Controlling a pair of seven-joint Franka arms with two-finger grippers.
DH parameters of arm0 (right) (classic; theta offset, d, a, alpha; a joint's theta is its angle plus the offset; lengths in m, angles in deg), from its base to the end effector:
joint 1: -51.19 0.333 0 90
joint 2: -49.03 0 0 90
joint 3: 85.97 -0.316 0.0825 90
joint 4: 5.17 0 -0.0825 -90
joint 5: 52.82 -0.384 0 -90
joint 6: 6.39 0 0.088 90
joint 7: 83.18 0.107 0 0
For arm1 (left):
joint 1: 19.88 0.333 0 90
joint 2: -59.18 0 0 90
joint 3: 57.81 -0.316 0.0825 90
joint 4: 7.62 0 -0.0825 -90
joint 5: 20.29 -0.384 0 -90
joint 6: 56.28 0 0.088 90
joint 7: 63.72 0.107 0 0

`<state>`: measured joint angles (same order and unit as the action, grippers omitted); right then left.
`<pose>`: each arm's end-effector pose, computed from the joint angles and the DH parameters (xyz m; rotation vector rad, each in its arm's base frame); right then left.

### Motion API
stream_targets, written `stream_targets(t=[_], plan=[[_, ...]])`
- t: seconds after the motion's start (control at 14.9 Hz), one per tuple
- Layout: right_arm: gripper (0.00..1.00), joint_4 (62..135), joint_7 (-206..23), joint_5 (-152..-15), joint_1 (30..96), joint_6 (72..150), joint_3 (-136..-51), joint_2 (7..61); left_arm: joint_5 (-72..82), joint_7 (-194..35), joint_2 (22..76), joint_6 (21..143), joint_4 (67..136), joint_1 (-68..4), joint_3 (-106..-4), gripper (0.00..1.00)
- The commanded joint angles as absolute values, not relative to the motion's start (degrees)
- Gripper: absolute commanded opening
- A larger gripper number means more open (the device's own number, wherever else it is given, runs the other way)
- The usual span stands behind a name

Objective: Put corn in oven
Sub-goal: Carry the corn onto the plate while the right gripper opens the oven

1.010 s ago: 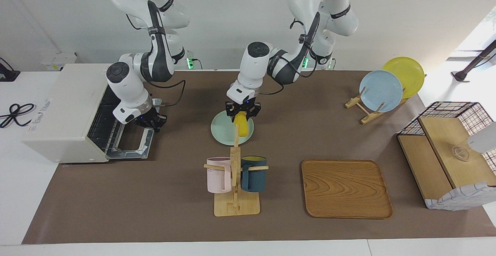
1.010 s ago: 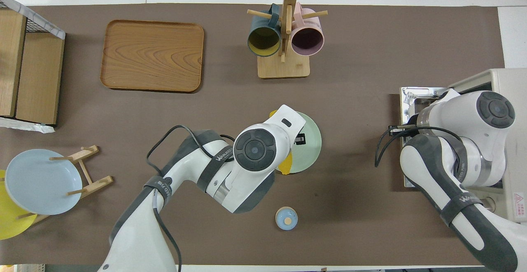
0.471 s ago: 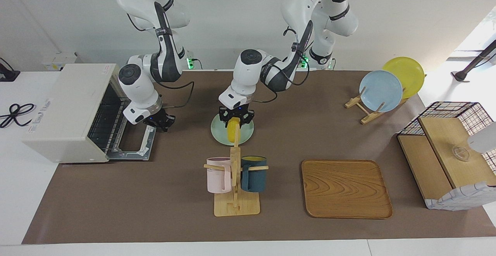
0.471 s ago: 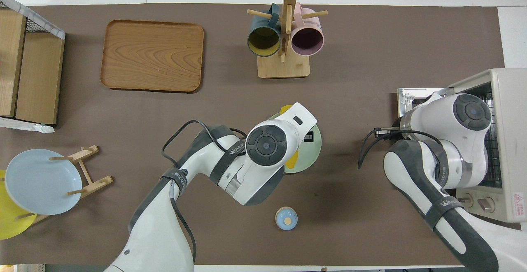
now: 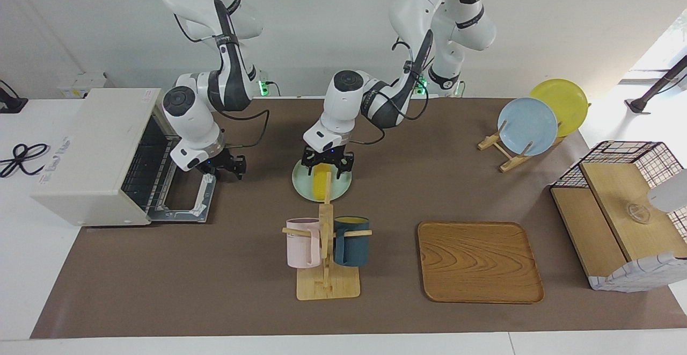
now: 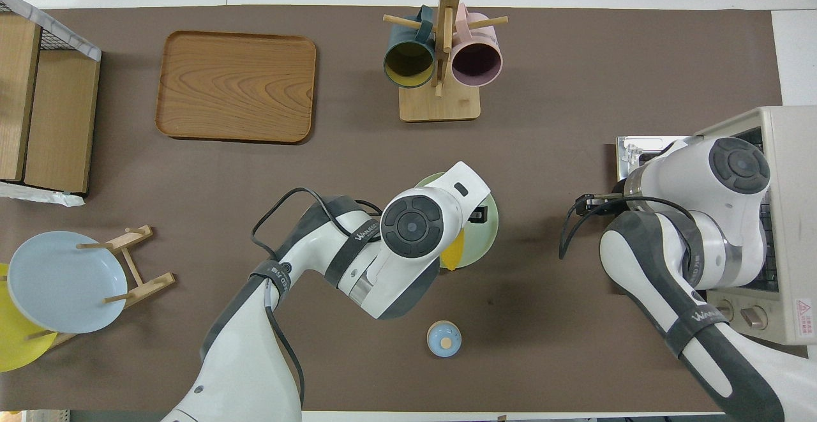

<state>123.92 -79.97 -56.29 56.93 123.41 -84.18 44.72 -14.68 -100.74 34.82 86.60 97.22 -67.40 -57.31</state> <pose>0.5215 0.0376 0.3257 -3.1007 0.0423 0.1013 0.4462 -0.4944 0.3249 2.9166 -0.1749 0.1870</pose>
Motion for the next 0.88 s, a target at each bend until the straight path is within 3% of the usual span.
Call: stream_targets(t=[0.0,0.54,0.81], plan=[[1.0,121.31,-79.93,-56.42,57.17,121.06,-84.04,46.65,-14.92,-99.84,35.79,84.27,97.68,-67.44,-58.25,1.0],[1.0,119.29,-78.0,-56.34,60.68,120.97,-84.65,46.13,-14.57,-89.13,50.73,62.66,96.89,-54.44,-58.08,1.0],[1.0,111.05,-63.45,-55.37,71.82,115.8,-85.09,43.59,-14.4,-82.11,56.71,53.44,95.14,-46.71,-58.34,1.0]])
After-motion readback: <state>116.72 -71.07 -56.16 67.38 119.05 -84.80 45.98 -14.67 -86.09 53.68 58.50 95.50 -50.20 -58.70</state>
